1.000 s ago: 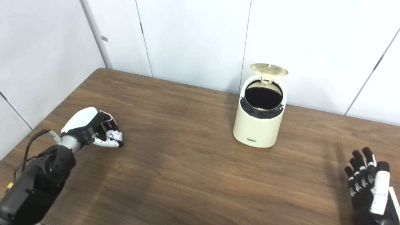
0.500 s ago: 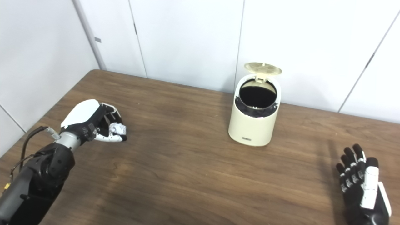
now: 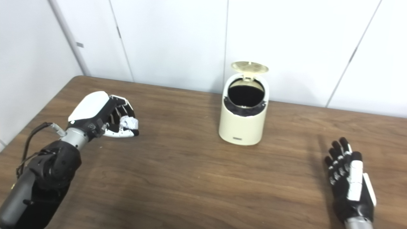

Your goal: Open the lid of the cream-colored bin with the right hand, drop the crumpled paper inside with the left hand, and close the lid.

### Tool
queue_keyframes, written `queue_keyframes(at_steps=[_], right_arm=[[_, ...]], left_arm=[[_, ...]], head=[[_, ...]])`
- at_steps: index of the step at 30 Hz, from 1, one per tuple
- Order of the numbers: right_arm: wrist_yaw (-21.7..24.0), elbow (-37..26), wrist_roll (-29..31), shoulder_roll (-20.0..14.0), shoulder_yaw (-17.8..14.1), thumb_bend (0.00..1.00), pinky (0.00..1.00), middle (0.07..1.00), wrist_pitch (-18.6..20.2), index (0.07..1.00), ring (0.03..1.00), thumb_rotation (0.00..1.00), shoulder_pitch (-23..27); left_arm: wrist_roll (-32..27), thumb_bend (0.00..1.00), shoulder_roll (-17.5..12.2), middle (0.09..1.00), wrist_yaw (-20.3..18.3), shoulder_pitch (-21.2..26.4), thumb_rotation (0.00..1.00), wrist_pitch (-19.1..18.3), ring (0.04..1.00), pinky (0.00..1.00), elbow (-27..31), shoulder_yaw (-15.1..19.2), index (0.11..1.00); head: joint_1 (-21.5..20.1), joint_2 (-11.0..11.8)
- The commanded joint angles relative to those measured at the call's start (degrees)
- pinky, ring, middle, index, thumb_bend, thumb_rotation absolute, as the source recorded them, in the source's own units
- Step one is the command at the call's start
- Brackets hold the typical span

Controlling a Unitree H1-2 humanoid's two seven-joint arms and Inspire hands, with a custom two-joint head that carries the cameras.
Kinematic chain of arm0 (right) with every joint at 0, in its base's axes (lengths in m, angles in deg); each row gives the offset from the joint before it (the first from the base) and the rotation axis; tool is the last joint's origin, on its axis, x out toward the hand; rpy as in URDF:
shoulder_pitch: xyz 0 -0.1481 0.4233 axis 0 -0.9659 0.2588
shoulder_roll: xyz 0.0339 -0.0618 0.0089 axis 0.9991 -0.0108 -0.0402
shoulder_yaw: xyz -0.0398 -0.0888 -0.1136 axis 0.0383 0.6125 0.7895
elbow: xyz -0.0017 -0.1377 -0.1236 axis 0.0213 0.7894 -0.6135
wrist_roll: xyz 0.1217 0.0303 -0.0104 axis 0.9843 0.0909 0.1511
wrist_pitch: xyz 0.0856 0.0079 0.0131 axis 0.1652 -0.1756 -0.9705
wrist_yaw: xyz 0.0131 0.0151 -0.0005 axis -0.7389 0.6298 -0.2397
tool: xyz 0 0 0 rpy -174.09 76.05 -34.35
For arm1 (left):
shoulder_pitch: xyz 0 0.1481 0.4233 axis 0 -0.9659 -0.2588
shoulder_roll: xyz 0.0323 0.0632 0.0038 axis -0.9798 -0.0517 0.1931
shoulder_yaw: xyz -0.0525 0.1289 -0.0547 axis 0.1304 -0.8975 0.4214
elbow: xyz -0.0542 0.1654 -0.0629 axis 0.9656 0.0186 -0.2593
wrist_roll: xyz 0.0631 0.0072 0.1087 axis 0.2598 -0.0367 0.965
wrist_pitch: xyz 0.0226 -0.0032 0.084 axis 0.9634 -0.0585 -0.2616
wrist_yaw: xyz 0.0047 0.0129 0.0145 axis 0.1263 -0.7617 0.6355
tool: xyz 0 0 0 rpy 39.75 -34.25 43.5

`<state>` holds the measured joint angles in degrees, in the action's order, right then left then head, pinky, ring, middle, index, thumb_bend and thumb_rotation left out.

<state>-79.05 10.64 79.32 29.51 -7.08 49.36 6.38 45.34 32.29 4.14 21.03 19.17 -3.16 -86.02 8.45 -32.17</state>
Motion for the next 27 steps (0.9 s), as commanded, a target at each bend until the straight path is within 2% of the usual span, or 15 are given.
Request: queue_keyframes(at_steps=[1,6,15,20,27], right_arm=[[-0.1,0.1,-0.5,0.5,0.4,0.48,1.00,0.982,-1.8,1.000,1.000,1.00,1.2],[0.2,0.8,-0.7,1.0,1.0,0.49,1.00,0.987,-2.6,1.000,1.000,1.00,0.9],[-1.1,1.0,-2.0,2.2,1.8,0.51,1.00,0.978,-2.5,0.993,1.000,1.00,1.0],[-1.7,1.1,-2.5,2.9,2.2,0.49,1.00,0.968,-2.6,0.989,0.996,1.00,0.9],[-1.9,1.6,-2.8,3.5,2.7,0.53,1.00,0.965,-2.5,0.985,0.998,1.00,0.8]], left_arm=[[1.2,0.47,-0.8,0.499,0.4,2.7,0.00,1.0,0.416,0.33,1.8,0.0,0.496],[1.6,0.47,0.0,0.518,-0.3,4.2,0.00,0.7,0.429,0.34,2.1,-0.7,0.483],[2.1,0.47,1.2,0.465,-1.3,7.1,0.00,0.6,0.387,0.29,1.7,-1.7,0.507],[2.7,0.46,2.0,0.453,-2.6,9.5,0.00,-0.5,0.384,0.28,1.7,-2.8,0.516],[2.5,0.47,3.0,0.464,-2.6,12.3,0.00,1.2,0.379,0.30,0.4,-4.2,0.536]], head=[[-0.5,0.1],[-3.1,0.6],[-6.0,1.4],[-6.6,1.9],[-7.1,2.6]])
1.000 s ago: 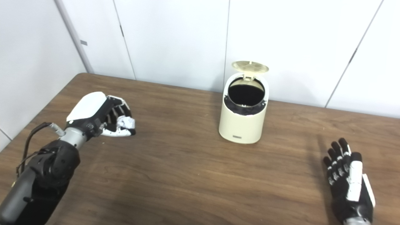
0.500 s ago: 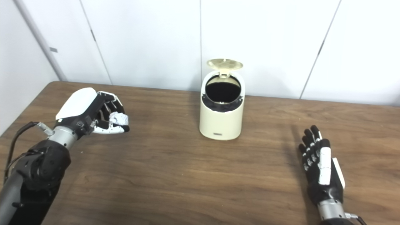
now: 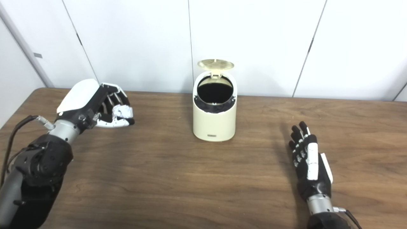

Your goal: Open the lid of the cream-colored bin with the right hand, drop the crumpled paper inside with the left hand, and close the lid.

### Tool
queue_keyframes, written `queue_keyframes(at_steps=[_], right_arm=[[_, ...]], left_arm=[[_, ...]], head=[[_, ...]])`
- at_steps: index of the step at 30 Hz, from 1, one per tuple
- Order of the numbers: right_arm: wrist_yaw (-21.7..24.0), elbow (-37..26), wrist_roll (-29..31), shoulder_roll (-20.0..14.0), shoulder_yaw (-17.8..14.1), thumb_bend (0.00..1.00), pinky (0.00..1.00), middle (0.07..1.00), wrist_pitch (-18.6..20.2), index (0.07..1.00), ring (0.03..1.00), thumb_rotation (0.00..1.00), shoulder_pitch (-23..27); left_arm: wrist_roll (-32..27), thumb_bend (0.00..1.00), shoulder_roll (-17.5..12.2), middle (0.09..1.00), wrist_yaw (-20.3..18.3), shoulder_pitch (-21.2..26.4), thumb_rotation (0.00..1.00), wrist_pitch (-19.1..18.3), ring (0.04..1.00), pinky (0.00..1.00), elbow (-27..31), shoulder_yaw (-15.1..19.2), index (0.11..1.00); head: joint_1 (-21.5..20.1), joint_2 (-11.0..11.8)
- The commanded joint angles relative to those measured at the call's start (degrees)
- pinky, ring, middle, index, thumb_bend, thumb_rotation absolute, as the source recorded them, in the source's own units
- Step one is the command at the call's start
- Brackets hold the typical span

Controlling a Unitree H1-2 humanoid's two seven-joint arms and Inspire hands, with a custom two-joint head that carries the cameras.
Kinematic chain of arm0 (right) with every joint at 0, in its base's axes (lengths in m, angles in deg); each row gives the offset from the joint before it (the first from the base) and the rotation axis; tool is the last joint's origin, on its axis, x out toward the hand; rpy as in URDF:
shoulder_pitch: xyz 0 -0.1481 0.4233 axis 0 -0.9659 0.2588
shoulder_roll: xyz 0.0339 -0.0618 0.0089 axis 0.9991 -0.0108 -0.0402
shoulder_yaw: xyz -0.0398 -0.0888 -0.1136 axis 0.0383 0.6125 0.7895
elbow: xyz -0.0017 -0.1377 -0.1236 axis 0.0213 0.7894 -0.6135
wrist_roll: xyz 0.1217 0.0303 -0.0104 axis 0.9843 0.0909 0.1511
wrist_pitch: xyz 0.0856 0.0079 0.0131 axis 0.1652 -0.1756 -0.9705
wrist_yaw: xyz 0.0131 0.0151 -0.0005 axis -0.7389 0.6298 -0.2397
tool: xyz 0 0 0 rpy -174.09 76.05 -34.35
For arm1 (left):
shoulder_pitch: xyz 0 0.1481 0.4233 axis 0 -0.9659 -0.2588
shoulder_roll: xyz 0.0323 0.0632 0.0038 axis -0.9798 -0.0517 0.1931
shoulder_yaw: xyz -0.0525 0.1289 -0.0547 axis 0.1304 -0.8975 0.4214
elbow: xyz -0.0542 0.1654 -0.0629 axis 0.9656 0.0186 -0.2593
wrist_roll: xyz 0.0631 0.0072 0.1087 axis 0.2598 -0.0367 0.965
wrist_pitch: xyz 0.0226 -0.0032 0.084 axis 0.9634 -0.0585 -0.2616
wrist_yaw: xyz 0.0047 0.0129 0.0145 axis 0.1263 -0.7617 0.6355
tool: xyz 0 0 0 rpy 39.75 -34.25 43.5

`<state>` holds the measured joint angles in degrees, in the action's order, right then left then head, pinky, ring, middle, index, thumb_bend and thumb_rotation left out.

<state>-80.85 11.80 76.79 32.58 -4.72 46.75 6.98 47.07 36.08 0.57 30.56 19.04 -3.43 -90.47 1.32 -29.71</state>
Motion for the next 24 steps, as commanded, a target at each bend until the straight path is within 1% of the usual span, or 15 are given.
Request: queue_keyframes(at_steps=[1,2,4,6,9,15,19,24], right_arm=[[0.1,0.7,-0.1,0.5,0.4,0.54,1.00,0.966,-0.2,0.984,0.999,1.00,0.2],[0.2,0.9,-0.1,0.5,0.4,0.54,1.00,0.969,-0.5,0.983,1.000,1.00,0.2],[0.3,1.5,-0.1,0.6,0.5,0.54,1.00,0.971,-1.1,0.980,1.000,1.00,0.2],[0.3,2.1,-0.2,0.8,0.5,0.54,1.00,0.965,-1.9,0.975,0.993,1.00,0.2],[0.2,2.6,-0.5,1.3,0.7,0.54,1.00,0.960,-2.7,0.974,0.986,1.00,0.1],[0.4,3.6,-0.7,1.8,0.8,0.53,1.00,0.948,-4.0,0.972,0.977,1.00,0.3],[0.1,4.1,-0.8,2.2,0.6,0.52,1.00,0.942,-4.6,0.971,0.976,1.00,0.3],[-0.1,5.0,-1.0,2.5,0.4,0.52,1.00,0.936,-5.6,0.970,0.978,1.00,0.1]], left_arm=[[1.0,0.47,-0.5,0.472,0.7,3.2,0.00,1.2,0.380,0.29,0.5,0.0,0.539],[1.7,0.47,-0.3,0.483,0.3,3.7,0.00,0.6,0.381,0.29,0.4,-0.5,0.540],[2.3,0.46,-0.1,0.486,0.2,4.4,0.00,0.8,0.377,0.28,0.0,-1.1,0.542],[1.7,0.46,0.1,0.485,0.8,4.9,0.00,1.7,0.372,0.27,-0.7,-1.4,0.545],[0.6,0.46,0.9,0.471,1.6,5.7,0.00,3.2,0.368,0.28,-1.7,-1.5,0.544],[0.1,0.46,2.0,0.464,1.4,7.6,0.00,4.7,0.387,0.28,-3.2,-2.1,0.542],[-0.2,0.47,3.0,0.465,1.9,9.0,0.00,5.8,0.394,0.29,-4.3,-2.5,0.538],[1.3,0.46,4.3,0.469,0.3,11.2,0.00,4.2,0.373,0.29,-4.3,-3.6,0.548]], head=[[-0.1,0.2],[-0.1,0.3],[-0.4,0.6],[-0.4,0.8],[-0.5,1.1],[-0.8,1.4],[-1.0,1.7],[-1.1,1.8]])
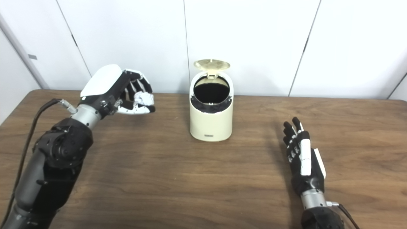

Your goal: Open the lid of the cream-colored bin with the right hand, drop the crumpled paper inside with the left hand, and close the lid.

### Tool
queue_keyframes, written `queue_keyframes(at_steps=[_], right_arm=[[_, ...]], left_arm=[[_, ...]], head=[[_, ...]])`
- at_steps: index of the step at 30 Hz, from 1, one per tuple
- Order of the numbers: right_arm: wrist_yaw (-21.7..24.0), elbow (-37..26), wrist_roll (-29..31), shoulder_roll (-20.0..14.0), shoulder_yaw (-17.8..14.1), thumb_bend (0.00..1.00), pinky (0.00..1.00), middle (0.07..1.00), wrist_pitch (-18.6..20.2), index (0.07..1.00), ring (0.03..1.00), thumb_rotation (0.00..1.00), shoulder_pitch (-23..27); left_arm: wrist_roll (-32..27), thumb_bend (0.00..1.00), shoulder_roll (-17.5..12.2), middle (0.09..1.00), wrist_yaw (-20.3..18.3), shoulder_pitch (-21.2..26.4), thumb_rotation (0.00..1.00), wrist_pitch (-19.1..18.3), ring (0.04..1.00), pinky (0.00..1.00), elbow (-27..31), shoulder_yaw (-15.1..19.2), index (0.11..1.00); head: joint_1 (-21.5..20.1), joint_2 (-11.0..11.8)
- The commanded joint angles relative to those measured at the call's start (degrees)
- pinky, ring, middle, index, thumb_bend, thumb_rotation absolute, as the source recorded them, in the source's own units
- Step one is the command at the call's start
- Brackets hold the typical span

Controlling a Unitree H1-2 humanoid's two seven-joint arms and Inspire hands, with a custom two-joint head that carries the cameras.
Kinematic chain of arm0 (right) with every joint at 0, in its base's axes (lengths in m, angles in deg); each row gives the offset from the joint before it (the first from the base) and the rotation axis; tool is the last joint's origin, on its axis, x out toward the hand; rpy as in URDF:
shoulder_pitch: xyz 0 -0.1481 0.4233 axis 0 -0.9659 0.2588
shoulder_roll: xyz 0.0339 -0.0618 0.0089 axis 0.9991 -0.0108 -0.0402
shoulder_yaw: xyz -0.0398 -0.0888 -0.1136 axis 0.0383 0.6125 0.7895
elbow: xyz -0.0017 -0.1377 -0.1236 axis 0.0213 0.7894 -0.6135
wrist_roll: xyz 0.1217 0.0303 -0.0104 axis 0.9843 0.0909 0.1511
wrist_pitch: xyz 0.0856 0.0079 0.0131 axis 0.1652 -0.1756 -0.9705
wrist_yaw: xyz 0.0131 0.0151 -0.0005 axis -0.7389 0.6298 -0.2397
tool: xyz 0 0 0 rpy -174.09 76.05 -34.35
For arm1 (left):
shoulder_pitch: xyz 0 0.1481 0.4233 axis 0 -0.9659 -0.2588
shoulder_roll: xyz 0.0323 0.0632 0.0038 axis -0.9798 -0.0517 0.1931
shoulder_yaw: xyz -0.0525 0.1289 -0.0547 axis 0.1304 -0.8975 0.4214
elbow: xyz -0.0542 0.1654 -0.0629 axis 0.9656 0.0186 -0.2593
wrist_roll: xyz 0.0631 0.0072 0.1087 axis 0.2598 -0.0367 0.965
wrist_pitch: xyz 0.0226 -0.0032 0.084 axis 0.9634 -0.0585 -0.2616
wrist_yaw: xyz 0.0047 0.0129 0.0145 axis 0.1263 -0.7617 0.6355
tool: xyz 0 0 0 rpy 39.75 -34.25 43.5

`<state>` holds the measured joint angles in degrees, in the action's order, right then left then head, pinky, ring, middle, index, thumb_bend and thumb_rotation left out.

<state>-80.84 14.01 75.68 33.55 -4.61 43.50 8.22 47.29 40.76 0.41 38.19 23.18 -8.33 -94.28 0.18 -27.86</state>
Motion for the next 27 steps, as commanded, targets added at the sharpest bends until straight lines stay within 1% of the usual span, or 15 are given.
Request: queue_keyframes(at_steps=[1,8,11,17,20,23,27], right_arm=[[-0.1,2.8,0.2,1.6,0.3,0.52,1.00,0.936,-2.4,0.970,0.979,1.00,-1.2],[-0.2,3.5,0.2,1.9,0.0,0.51,1.00,0.938,-3.2,0.974,0.986,1.00,-1.2],[-0.2,3.6,0.0,1.9,0.1,0.52,1.00,0.941,-3.7,0.977,0.984,1.00,-1.3],[-0.2,3.6,0.1,2.3,0.1,0.52,1.00,0.935,-3.9,0.971,0.982,1.00,-1.5],[-0.2,3.5,0.2,2.3,0.0,0.51,1.00,0.930,-3.8,0.969,0.981,1.00,-1.6],[-0.4,3.3,-0.3,2.2,0.1,0.51,1.00,0.932,-3.8,0.977,0.983,1.00,-1.7],[-0.5,3.5,-0.2,2.4,0.0,0.52,1.00,0.932,-3.8,0.973,0.981,1.00,-1.6]], left_arm=[[1.2,0.46,-0.3,0.468,0.4,4.0,0.00,0.1,0.370,0.29,0.5,0.0,0.550],[2.7,0.46,0.4,0.457,-0.7,6.0,0.00,-1.1,0.367,0.28,0.2,-1.4,0.551],[3.1,0.46,0.6,0.468,-0.3,6.7,0.00,-0.3,0.365,0.28,-0.2,-1.8,0.552],[2.2,0.46,1.9,0.471,-0.3,8.3,0.00,-0.3,0.366,0.30,-1.0,-2.2,0.551],[2.8,0.46,2.5,0.476,-0.1,9.1,0.00,0.3,0.371,0.29,-2.0,-3.0,0.540],[3.9,0.47,3.3,0.492,0.2,9.9,0.00,0.2,0.380,0.31,-2.9,-4.1,0.539],[3.4,0.47,5.3,0.482,0.7,10.3,0.00,0.0,0.373,0.32,-3.6,-4.5,0.548]], head=[[0.0,0.0],[0.0,0.2],[0.0,0.3],[-0.5,0.4],[-0.5,0.4],[-0.4,0.3],[-0.5,0.4]])
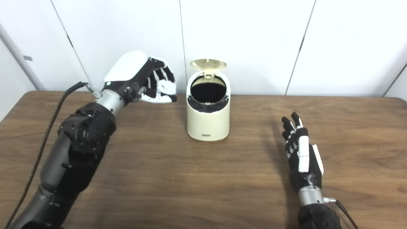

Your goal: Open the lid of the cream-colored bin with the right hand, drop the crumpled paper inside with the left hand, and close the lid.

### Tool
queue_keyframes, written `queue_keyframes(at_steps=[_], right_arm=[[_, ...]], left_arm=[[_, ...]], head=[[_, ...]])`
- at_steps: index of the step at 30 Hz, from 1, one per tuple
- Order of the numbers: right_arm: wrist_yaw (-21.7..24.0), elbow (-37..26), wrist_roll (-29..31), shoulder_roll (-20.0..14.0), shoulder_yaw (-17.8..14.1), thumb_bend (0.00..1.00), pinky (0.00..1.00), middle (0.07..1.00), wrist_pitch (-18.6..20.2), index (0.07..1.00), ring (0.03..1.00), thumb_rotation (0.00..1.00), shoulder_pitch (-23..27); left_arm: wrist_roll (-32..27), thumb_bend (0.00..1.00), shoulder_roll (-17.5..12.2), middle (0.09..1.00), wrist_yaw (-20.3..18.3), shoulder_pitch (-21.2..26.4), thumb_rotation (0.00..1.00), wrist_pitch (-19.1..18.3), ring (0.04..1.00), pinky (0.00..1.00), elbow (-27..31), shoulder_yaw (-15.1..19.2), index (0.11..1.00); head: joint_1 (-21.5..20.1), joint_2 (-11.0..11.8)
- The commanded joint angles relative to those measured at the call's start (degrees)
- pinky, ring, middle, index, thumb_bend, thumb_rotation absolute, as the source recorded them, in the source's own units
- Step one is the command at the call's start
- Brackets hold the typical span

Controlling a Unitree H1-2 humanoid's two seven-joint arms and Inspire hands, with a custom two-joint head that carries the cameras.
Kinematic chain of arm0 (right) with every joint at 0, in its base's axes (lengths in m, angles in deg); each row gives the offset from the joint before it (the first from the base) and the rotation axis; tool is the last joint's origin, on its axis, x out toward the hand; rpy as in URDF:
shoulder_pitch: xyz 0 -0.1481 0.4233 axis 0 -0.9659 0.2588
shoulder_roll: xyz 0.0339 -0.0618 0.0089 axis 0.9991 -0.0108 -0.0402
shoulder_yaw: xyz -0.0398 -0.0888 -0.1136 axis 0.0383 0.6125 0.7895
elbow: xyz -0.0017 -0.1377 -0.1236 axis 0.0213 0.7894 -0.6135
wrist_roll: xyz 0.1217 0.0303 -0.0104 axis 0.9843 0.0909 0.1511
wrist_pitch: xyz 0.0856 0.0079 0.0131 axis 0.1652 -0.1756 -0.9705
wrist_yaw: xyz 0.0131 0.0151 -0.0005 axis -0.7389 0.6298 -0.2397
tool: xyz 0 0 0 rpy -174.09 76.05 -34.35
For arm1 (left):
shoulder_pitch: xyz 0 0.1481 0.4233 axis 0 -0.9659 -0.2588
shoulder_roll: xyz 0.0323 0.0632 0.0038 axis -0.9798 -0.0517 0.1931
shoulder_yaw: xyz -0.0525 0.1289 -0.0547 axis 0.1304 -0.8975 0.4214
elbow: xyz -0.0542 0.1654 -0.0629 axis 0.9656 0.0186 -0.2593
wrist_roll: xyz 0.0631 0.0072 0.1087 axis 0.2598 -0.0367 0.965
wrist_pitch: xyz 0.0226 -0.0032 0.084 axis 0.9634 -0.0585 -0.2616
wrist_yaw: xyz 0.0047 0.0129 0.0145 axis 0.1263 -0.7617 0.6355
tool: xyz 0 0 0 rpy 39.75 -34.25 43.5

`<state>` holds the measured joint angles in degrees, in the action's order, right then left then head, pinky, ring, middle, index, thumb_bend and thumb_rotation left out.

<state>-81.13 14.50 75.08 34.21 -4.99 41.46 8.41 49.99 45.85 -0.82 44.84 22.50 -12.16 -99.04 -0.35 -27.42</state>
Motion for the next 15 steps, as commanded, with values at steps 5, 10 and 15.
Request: queue_keyframes(at_steps=[5,10,15], right_arm=[[0.1,3.0,0.6,1.8,0.5,0.51,1.00,0.935,-1.8,0.975,0.986,1.00,-1.8],[0.0,2.9,0.7,1.9,0.5,0.52,1.00,0.938,-1.5,0.974,0.988,1.00,-1.8],[-0.2,2.6,0.5,2.0,0.5,0.50,1.00,0.932,-1.4,0.970,0.984,1.00,-1.9]], left_arm=[[0.8,0.47,2.5,0.471,1.4,4.1,0.00,0.1,0.367,0.34,-0.6,-0.4,0.527],[0.9,0.47,4.1,0.479,2.7,4.6,0.00,1.0,0.366,0.34,-2.5,-1.3,0.515],[0.3,0.47,5.6,0.483,3.8,5.4,0.00,1.2,0.369,0.31,-4.6,-2.0,0.515]], head=[[-0.1,0.0],[-0.3,0.0],[-0.2,0.0]])
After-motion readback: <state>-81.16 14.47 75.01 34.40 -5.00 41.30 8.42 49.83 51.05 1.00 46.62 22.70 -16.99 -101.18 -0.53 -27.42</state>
